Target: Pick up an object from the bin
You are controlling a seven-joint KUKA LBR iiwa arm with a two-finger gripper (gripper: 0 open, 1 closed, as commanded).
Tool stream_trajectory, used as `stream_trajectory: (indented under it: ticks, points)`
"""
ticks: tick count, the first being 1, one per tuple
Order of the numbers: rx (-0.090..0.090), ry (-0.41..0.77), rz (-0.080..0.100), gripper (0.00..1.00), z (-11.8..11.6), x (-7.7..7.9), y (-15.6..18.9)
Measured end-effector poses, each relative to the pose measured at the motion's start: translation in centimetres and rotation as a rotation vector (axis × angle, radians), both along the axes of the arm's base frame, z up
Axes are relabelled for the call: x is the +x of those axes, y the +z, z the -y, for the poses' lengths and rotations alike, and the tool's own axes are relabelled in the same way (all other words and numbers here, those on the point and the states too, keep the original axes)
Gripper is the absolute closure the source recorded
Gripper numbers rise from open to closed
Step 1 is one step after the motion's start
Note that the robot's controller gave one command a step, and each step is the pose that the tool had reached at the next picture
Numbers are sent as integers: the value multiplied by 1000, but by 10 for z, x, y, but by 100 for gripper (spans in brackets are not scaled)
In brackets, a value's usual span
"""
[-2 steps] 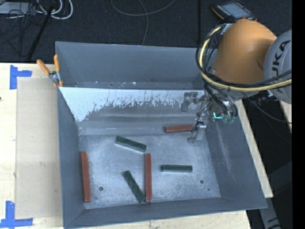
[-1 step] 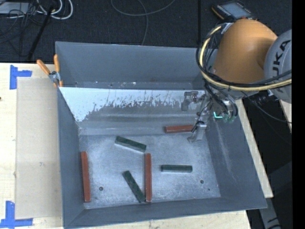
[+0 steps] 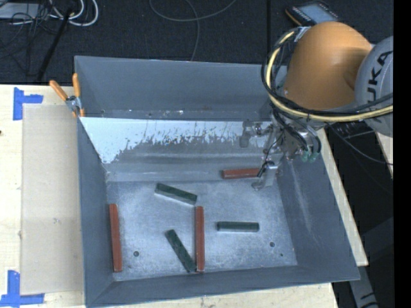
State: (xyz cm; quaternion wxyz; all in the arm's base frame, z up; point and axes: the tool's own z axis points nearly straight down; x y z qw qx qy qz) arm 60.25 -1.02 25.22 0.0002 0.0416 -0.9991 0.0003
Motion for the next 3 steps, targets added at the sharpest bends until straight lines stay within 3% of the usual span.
stream_trajectory:
  ticks: [1, 2, 3]
  points:
    - [0, 138, 8, 0, -11, -5, -45]
    - [1, 97, 4, 0, -15, -13, -107]
    - [1, 130, -2, 0, -5, -33, -148]
